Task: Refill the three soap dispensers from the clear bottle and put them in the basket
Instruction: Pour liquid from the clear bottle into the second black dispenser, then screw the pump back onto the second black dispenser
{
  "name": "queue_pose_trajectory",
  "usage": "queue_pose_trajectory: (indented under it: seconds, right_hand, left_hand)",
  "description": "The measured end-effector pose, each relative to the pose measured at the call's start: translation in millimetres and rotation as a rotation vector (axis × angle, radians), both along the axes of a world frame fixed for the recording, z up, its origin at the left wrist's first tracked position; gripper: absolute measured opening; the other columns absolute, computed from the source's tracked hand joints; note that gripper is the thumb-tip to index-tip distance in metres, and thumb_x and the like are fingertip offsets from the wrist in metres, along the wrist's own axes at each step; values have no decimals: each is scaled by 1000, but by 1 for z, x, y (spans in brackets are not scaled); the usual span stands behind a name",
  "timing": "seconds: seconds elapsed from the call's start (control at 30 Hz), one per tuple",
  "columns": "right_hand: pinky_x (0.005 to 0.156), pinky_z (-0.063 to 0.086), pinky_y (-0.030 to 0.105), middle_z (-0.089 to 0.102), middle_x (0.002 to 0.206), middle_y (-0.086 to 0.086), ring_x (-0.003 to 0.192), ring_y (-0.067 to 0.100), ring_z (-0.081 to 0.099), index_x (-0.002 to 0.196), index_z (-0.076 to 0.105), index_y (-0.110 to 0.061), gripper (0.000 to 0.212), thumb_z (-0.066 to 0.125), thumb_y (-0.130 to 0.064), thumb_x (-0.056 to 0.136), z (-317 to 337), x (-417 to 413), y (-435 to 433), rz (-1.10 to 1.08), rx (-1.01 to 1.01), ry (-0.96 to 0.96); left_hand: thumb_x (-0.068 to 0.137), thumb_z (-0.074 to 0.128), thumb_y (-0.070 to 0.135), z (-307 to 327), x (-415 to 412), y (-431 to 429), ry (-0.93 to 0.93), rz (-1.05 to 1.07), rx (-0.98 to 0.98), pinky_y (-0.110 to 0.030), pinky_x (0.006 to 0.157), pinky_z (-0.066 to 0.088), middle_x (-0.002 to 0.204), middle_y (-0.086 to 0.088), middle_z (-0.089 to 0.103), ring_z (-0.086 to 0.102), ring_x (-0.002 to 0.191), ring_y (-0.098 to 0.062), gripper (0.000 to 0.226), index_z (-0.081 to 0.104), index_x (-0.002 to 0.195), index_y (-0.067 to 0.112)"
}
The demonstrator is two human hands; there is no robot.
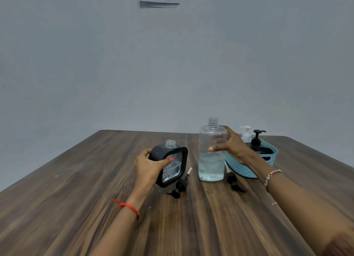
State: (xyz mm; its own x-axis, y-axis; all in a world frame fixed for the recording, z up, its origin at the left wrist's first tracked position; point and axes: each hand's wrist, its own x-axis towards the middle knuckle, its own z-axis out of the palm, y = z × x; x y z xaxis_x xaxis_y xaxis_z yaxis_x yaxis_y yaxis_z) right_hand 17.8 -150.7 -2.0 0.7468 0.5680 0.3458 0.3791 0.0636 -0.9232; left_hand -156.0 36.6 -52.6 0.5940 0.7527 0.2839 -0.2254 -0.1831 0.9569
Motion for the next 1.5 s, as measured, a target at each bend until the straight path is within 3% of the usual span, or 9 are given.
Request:
queue_pose_trajectory:
  seconds: [0.17,0.27,0.43,0.53,0.67,0.8,0.93,1.1,1.5]
  right_hand:
    - [83,55,38,58,122,16,111,31,58,128,45,-10,102,89,-1,36,-14,19,5,145,53,163]
    - [92,48,40,37,142,12,116,25,50,146,20,-22,108,77,11,60,-8,20,2,156,113,256]
    - [106,31,26,42,125,2,116,8,40,123,45,-9,56,61,3,71,-3,-20,18,-495,365,-380]
    - [89,45,24,55,102,7,96,12,51,97,59,-5,43,49,22,65,-31,-49,33,-406,55,-866]
    - [95,44,32,56,124,8,116,21,48,121,57,-8,54,50,14,73,-80,-60,48,118,-655,-1013]
    - [87,50,40,58,122,13,111,26,54,116,60,-6,44,53,11,77,-90,-56,59,205,-681,-1226]
    - [73,42,8,66,93,3,82,-6,55,101,68,-8,37,60,9,69,-45,-64,57,94,-359,-758]
    - [79,54,23,70,87,3,78,10,67,97,68,-10,29,75,2,71,40,-80,44,9,112,-296]
    - [73,57,31,69,86,17,71,26,66,97,67,1,25,75,2,72,100,-105,42,-9,225,-348]
  left_hand:
    - [57,86,7,-4,1,8,-3,20,5,-32,66,55,89,-7,70,68,79,-20,48,61,97,5]
    - [58,85,6,-5,2,12,-18,23,-9,-31,66,55,87,-7,70,68,77,-19,42,61,92,9]
    - [57,85,5,-7,4,16,-36,29,-30,-34,69,55,85,-5,69,67,76,-18,41,60,90,10]
    - [58,85,3,-6,5,17,-40,30,-32,-29,65,54,83,-4,68,65,74,-17,40,59,88,10]
    - [57,85,5,-5,5,19,-37,46,-34,-26,61,52,83,-4,68,66,73,-17,41,59,89,10]
    - [58,85,4,-3,0,19,-44,38,-32,-17,54,51,83,-2,67,65,71,-12,43,59,92,9]
    - [58,84,2,-2,-3,22,-53,28,-47,-25,59,54,84,-6,69,66,72,-18,39,59,87,11]
    - [58,84,1,5,-6,17,-65,-7,-58,-32,65,55,86,-7,69,67,74,-20,38,59,85,12]
    - [56,85,3,25,-17,-10,-84,-97,-22,-33,69,55,87,-8,71,68,77,-22,41,60,88,10]
